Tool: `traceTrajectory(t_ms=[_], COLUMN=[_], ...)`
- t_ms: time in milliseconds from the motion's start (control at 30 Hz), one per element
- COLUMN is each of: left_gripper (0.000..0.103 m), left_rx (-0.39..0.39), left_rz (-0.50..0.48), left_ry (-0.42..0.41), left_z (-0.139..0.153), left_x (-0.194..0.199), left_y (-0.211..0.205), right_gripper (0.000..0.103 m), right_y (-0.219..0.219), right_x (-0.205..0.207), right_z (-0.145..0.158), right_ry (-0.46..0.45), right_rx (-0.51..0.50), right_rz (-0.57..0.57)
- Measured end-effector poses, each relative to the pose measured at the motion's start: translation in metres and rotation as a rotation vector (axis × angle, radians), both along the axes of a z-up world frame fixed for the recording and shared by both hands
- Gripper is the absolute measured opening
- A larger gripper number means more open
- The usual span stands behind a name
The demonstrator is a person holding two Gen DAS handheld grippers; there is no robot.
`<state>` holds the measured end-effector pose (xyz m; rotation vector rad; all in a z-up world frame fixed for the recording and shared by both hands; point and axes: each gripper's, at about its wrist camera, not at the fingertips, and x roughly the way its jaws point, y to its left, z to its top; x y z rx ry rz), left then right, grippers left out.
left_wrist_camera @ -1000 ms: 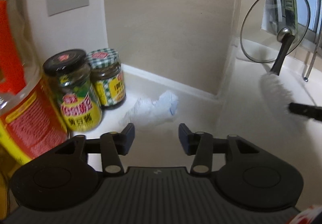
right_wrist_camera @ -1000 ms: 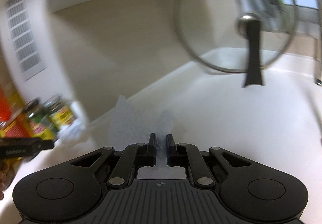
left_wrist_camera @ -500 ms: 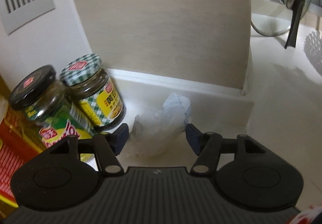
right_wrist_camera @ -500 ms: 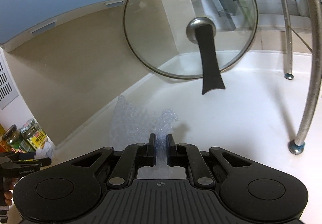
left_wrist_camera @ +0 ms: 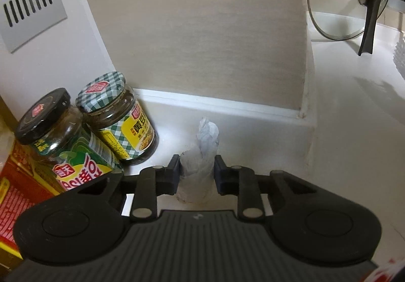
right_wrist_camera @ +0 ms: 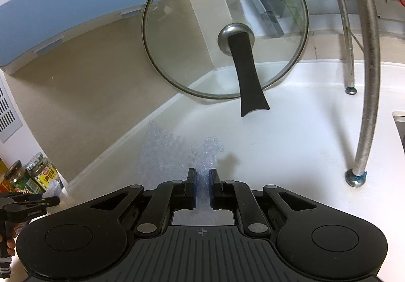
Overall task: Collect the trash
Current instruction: 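Close the left tool on the white tissue while the right tool grasps the bubble wrap, then carry the tissue and bubble wrap down over the wastebasket with both tools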
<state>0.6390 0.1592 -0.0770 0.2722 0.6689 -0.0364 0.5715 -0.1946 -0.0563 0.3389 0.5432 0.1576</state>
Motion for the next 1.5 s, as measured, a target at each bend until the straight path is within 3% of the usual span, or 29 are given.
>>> traceTrajectory(t_ms=[200,400,867,1200,1500], left_gripper=[0.023,0.023,0.023,0.023,0.023], left_rx=[-0.051,-0.155,-0.301,-0.385,-0.451], left_rz=[0.036,0.083,0.231,0.374,0.444], left_ry=[-0.03,-0.074,-0.144,-0.104,0.024], left_z=[0.017,0.045,0.095,0.078,0.028], left_x=[-0.026,-0.074,-0.26,-0.381,-0.427], left_y=[0.003,0.006,-0.061,-0.137,-0.16], right_gripper=[0.01,0.01,0.01,0.01,0.01], right_y=[-0.008,-0.013,-0.026,-0.032,-0.018], right_x=[-0.01,-0.03,-0.118,-0.189,-0.253], right_z=[0.009,0.02,0.036,0.02,-0.01], right_ry=[-0.016,-0.042,-0.037,0.038,0.124], right_rx=[0.016,0.043,0.127,0.137,0.062], right_rz=[0.022,0.087,0.412,0.646,0.767])
